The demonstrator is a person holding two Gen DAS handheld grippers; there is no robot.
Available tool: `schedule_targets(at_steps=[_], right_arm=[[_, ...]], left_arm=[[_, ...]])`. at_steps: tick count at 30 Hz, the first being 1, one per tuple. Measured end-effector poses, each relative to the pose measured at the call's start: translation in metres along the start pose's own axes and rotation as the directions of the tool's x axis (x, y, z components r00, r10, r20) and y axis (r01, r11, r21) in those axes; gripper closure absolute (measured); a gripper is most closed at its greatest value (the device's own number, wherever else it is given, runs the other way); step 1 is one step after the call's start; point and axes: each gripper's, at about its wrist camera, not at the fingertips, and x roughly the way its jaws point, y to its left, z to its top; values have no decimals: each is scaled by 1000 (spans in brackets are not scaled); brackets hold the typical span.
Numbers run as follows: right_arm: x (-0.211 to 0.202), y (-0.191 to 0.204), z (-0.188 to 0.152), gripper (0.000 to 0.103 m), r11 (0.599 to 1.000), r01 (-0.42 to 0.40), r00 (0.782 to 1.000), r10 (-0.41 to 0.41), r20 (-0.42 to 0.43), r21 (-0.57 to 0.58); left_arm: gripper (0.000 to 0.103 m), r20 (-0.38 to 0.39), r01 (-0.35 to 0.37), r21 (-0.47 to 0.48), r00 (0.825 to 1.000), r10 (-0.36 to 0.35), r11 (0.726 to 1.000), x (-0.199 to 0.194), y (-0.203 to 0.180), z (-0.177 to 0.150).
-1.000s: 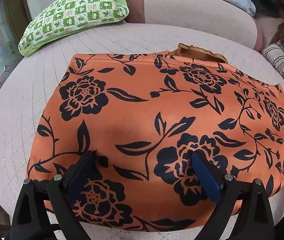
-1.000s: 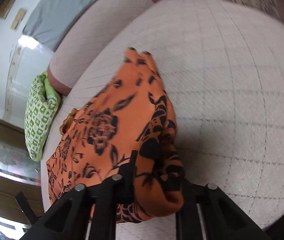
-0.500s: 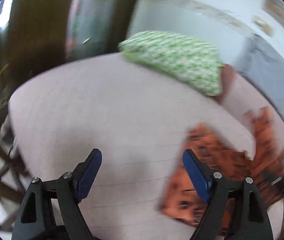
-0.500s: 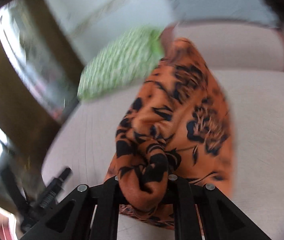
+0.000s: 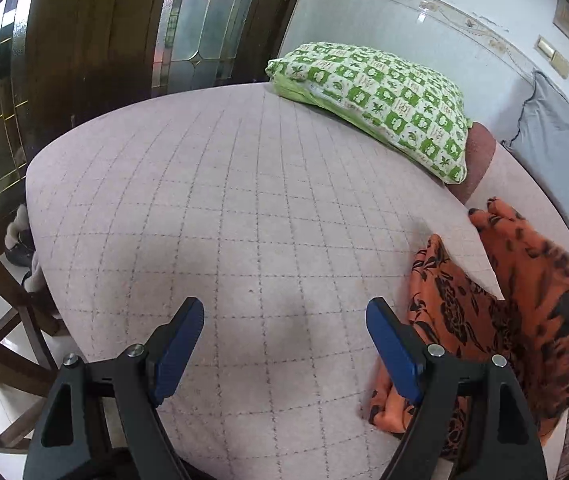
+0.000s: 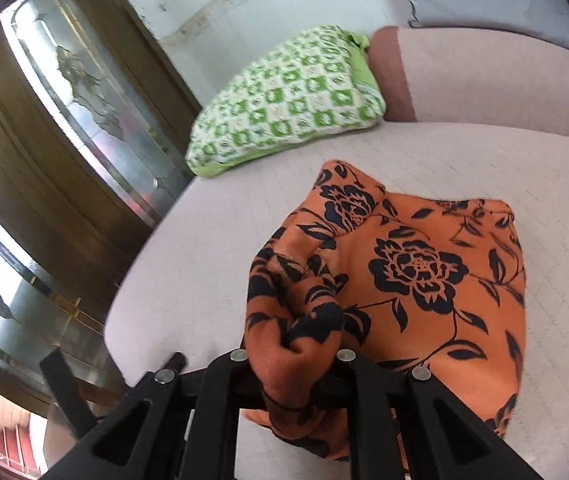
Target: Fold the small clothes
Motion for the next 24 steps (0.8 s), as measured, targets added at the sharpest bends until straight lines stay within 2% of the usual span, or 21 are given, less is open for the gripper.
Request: schedule_targets(at_steps=[2, 3, 4, 5, 6, 7, 8, 9, 12, 15, 18, 22, 24], right_arm=[[30, 7, -15, 84, 999, 35, 997, -36, -67, -20], [64, 7, -32, 78, 997, 61, 983, -68, -169, -46], [85, 2, -44, 77, 998, 63, 967, -69, -247, -31], [100, -3, -56, 76, 999, 53, 957, -51, -285, -2], [97, -3, -59, 68, 999, 35, 970, -32, -239, 7], [88, -2, -57, 55, 1000, -3, 979, 8, -202, 22], [82, -4, -55, 26, 997, -57, 978, 65, -196, 44], [74, -6, -52, 20, 991, -118, 972, 129, -198, 68], [41, -23, -51, 20, 991, -112, 984, 120, -131, 68], [8, -59, -59, 20, 979, -102, 993, 111, -46, 175], [-22, -92, -80, 20, 966, -76, 997, 78, -1, 245], [-45, -124, -89, 20, 947, -102, 995, 99, 26, 304], [-40, -123, -85, 20, 948, -115, 993, 110, 33, 298]], left_arm=[[19, -13, -1, -37, 1000, 0, 999, 3, 7, 2], [19, -17, 0, -46, 1000, -1, 999, 3, 8, 2], [19, -21, 0, -46, 1000, -1, 999, 4, 9, 2], [19, -20, -3, -33, 1000, 2, 999, 4, 8, 2], [19, -17, -3, -18, 1000, 2, 1000, 3, 6, 1], [19, -14, 2, -3, 1000, -2, 1000, 2, 4, 0], [19, -13, 20, 18, 1000, -19, 1000, 1, -1, 0], [19, -14, 39, 28, 999, -38, 999, -1, -4, -1], [19, -40, 131, 87, 991, -128, 988, -7, -22, -6], [19, -107, 261, 156, 963, -246, 953, -15, -48, -17], [19, -176, 303, 181, 946, -272, 936, -17, -66, -26], [19, -187, 299, 232, 948, -259, 926, -21, -88, -32], [20, -233, 298, 230, 941, -245, 926, -9, -97, -34]])
